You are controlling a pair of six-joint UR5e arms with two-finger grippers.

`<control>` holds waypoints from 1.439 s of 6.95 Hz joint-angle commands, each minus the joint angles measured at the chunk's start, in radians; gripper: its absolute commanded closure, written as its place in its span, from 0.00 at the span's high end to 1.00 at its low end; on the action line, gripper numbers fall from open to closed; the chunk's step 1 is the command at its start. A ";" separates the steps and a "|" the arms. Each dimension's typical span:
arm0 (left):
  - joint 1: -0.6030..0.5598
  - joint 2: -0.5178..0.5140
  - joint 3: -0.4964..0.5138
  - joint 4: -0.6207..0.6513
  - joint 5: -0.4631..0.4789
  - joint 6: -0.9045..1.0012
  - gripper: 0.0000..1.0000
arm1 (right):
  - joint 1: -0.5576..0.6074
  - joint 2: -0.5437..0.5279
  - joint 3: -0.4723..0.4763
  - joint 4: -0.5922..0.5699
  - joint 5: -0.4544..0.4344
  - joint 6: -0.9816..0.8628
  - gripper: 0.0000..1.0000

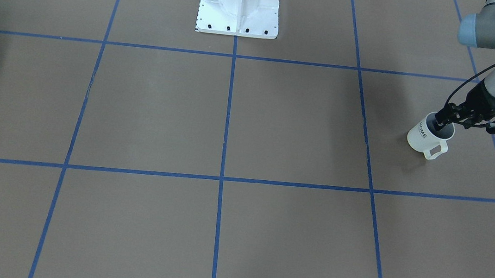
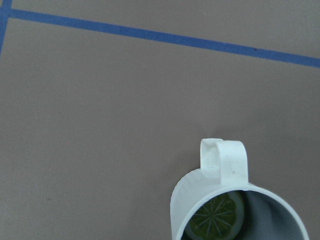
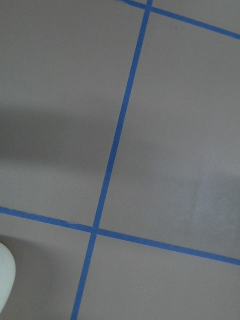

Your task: Left arm hands cup to right arm to dump lemon

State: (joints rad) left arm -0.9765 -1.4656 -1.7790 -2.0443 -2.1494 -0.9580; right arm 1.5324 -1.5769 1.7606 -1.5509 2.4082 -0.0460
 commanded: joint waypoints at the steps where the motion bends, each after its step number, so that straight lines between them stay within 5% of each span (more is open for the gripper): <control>1: 0.001 -0.005 0.007 0.001 0.000 0.001 0.01 | 0.000 0.000 -0.001 0.018 0.006 0.000 1.00; 4: 0.001 -0.013 0.009 0.019 -0.021 -0.001 0.00 | 0.000 -0.023 -0.003 0.100 0.006 0.003 1.00; 6: -0.084 -0.053 0.001 0.059 -0.198 -0.001 0.00 | -0.011 0.070 -0.001 0.100 0.006 0.003 1.00; 8: -0.183 -0.250 -0.005 0.329 -0.262 -0.001 0.00 | -0.034 0.153 0.005 0.104 0.000 0.012 0.99; 10: -0.191 -0.480 0.004 0.628 -0.253 -0.031 0.00 | -0.139 0.190 -0.004 0.273 -0.015 0.165 0.99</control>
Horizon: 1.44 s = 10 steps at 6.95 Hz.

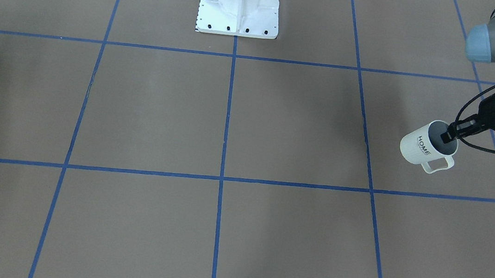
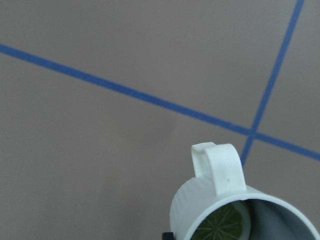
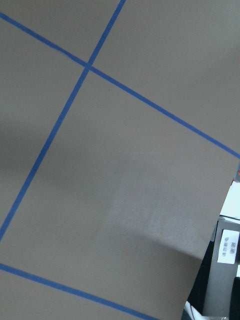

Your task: Left arm hands cup to right arm to dump lemon

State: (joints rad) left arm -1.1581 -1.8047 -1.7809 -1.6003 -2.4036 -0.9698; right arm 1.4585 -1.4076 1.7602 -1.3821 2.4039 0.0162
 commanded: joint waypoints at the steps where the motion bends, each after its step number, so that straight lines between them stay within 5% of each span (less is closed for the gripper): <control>1: -0.009 -0.227 0.030 0.254 0.003 -0.079 0.00 | -0.166 0.072 -0.002 0.191 -0.119 0.261 0.99; 4: 0.014 -0.380 0.151 0.190 0.000 -0.385 0.00 | -0.447 0.140 0.007 0.395 -0.493 0.398 0.99; 7: 0.142 -0.502 0.352 -0.244 0.003 -0.899 0.00 | -0.671 0.212 -0.002 0.628 -0.714 0.450 0.99; 10: 0.182 -0.623 0.457 -0.243 -0.050 -0.919 0.00 | -0.858 0.294 -0.002 0.650 -0.932 0.449 0.99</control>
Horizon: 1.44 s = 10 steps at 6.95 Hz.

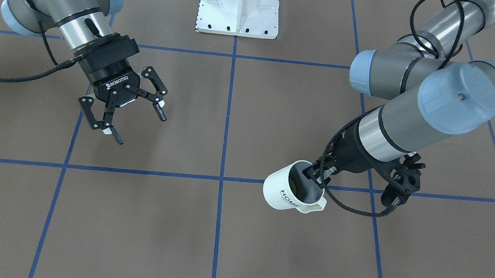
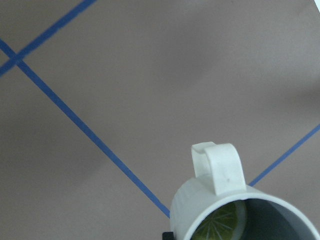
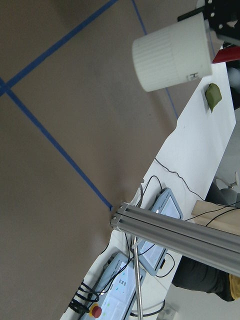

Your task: Left arm hands cup to right arm to dump lemon

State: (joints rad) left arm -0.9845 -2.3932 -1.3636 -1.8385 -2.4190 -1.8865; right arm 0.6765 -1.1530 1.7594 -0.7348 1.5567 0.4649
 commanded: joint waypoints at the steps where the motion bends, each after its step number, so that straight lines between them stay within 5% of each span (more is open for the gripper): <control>1: 0.009 -0.059 0.069 -0.007 -0.082 0.001 0.00 | -0.101 0.051 0.005 0.003 -0.105 -0.002 0.99; 4: 0.036 -0.131 0.113 -0.008 -0.089 0.000 0.00 | -0.150 0.065 -0.014 -0.015 -0.180 -0.011 0.99; 10: 0.139 -0.173 0.107 -0.013 -0.132 -0.013 0.00 | -0.150 0.078 -0.035 -0.015 -0.187 -0.006 0.99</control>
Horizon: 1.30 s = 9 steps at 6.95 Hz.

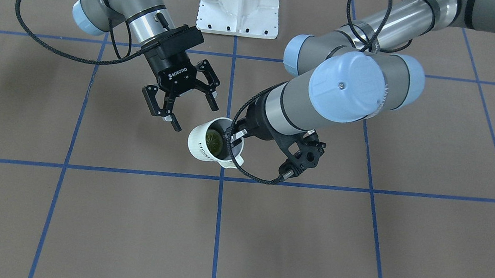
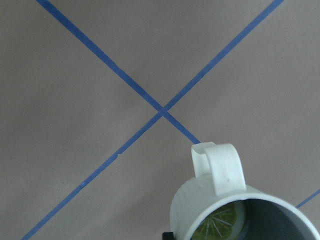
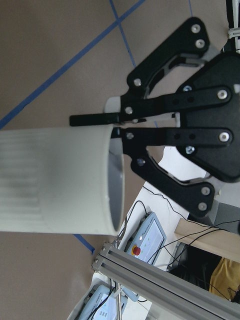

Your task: Left arm hands cup to right arm to dump lemon

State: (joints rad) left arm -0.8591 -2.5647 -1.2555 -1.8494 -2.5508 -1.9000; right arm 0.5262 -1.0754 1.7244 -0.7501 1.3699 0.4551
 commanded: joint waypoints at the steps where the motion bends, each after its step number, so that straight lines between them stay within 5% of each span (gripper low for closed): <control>1: 0.015 -0.006 -0.001 -0.002 -0.002 0.001 0.00 | 0.000 0.002 -0.006 0.000 0.000 0.007 0.99; 9: 0.026 -0.009 -0.024 0.003 -0.043 -0.002 0.00 | -0.003 0.003 -0.016 0.000 -0.002 0.010 0.99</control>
State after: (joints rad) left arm -0.8331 -2.5740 -1.2781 -1.8453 -2.5938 -1.9020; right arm 0.5243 -1.0723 1.7089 -0.7501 1.3683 0.4648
